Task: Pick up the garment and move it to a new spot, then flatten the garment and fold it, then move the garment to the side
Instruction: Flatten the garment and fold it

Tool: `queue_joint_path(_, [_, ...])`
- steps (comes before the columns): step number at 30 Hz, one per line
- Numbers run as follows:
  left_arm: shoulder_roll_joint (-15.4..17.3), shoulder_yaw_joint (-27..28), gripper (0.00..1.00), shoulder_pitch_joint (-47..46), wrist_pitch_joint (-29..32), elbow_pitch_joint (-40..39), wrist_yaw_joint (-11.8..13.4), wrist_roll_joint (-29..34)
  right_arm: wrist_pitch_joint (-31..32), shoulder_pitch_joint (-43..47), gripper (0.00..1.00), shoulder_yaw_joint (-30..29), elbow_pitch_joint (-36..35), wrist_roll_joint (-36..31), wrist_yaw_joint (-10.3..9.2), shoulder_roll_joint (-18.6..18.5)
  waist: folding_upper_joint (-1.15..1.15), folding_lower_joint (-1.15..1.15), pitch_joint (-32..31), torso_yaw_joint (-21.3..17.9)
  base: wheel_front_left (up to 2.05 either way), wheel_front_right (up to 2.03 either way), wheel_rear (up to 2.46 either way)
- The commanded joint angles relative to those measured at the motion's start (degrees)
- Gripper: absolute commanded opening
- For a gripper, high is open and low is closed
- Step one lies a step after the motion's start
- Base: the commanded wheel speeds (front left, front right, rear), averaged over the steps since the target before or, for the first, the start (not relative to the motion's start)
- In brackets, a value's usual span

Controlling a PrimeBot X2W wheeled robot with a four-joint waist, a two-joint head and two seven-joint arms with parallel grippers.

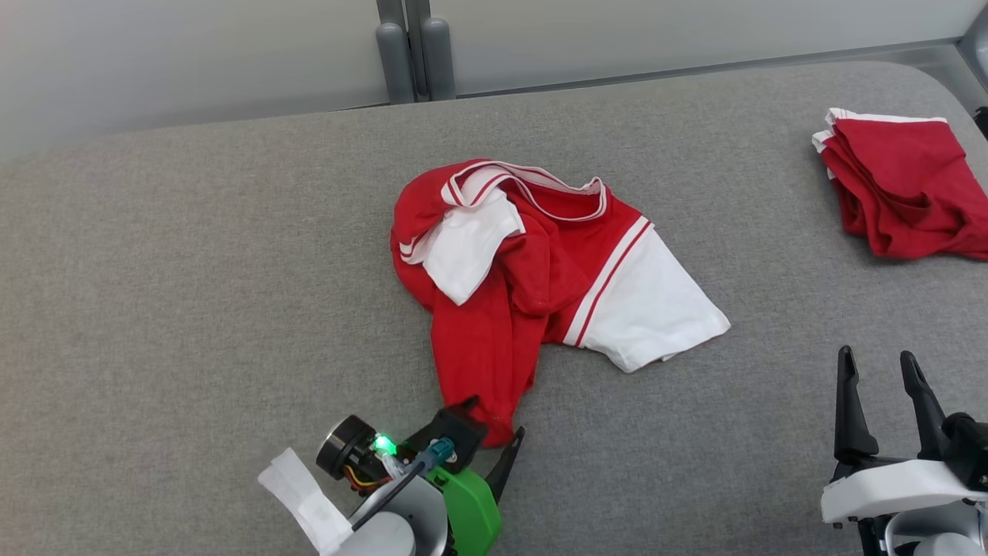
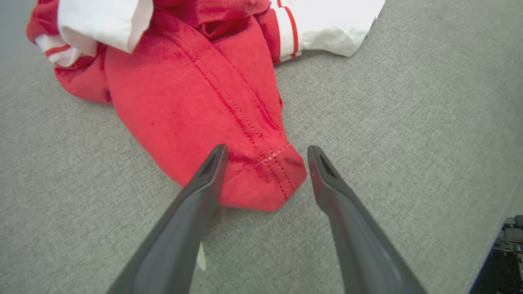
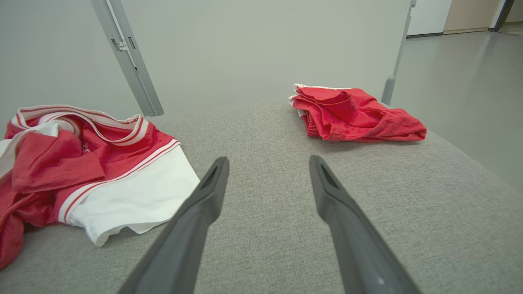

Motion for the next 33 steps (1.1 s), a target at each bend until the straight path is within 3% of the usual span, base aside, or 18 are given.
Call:
queue_joint_path(1, [0.6,0.0,1.0,0.6,0.2,-0.2,0.0,-0.5,0.0,-0.4,1.0,0.0,0.2,0.3,-0.08,-0.1,-0.01,0.0,0.1,-0.1,0.0,0.0,0.0])
queue_joint_path(4, [0.8,-0.1,0.98,0.6,0.5,-0.1,0.4,-0.6,0.0,-0.5,1.0,-0.2,0.4,0.5,-0.08,-0.1,-0.01,0.0,0.3,-0.4,0.0,0.0,0.0])
queue_joint_path(6, [0.9,-0.1,0.93,0.4,0.6,0.1,0.6,-0.7,0.0,-0.6,1.0,-0.2,0.5,0.6,-0.08,-0.1,-0.01,0.0,0.5,-0.6,0.0,0.0,0.0])
queue_joint_path(7, [0.9,0.0,0.85,0.2,0.7,0.4,0.7,-0.8,0.0,-0.7,1.0,-0.2,0.5,0.7,-0.08,-0.1,-0.01,0.0,0.5,-0.8,0.0,0.0,0.0])
queue_joint_path(8, [0.9,0.0,0.73,0.0,0.6,0.6,0.7,-0.8,0.0,-0.8,1.0,-0.2,0.6,0.8,-0.08,-0.1,-0.01,0.0,0.6,-0.9,0.0,0.0,0.0])
queue_joint_path(10, [0.9,0.1,0.4,-0.3,0.9,1.2,0.7,-1.3,0.0,-0.8,1.0,-0.2,0.6,0.9,-0.08,-0.1,-0.01,0.0,0.7,-1.2,0.0,0.0,0.0])
queue_joint_path(11, [1.0,0.1,0.09,-0.5,1.1,1.5,0.6,-1.3,0.0,-0.8,1.0,-0.1,0.6,1.0,-0.08,-0.1,-0.01,0.0,0.8,-1.3,0.0,0.0,0.0])
queue_joint_path(12, [1.1,0.1,0.0,-0.7,0.9,1.6,0.4,-1.4,0.0,-0.8,1.0,-0.1,0.7,1.1,-0.08,-0.1,-0.01,0.0,0.9,-1.3,0.0,0.0,0.0])
queue_joint_path(21, [0.9,5.9,0.0,2.1,-1.5,-4.6,1.0,-9.1,0.0,0.6,1.0,-1.4,1.1,1.7,-0.08,-0.1,-0.01,0.0,0.1,-0.1,0.0,0.0,0.0])
queue_joint_path(27, [-0.4,16.0,0.0,9.0,-1.8,-18.5,1.7,-24.2,0.0,1.3,1.0,-1.8,1.4,1.7,-0.08,-0.1,-0.01,0.0,-1.1,2.1,0.0,0.0,0.0])
queue_joint_path(30, [-1.3,22.7,0.0,13.3,-3.4,-23.6,4.4,-32.6,0.0,1.7,1.0,-1.6,1.5,1.7,-0.08,-0.1,-0.01,0.0,-1.4,3.5,0.0,0.0,0.0])
queue_joint_path(33, [-2.1,27.7,0.0,16.7,-4.9,-23.9,6.7,-41.4,0.0,1.7,1.0,-1.3,1.6,1.3,-0.09,-0.2,-0.01,0.0,-1.8,4.7,0.0,0.0,0.0])
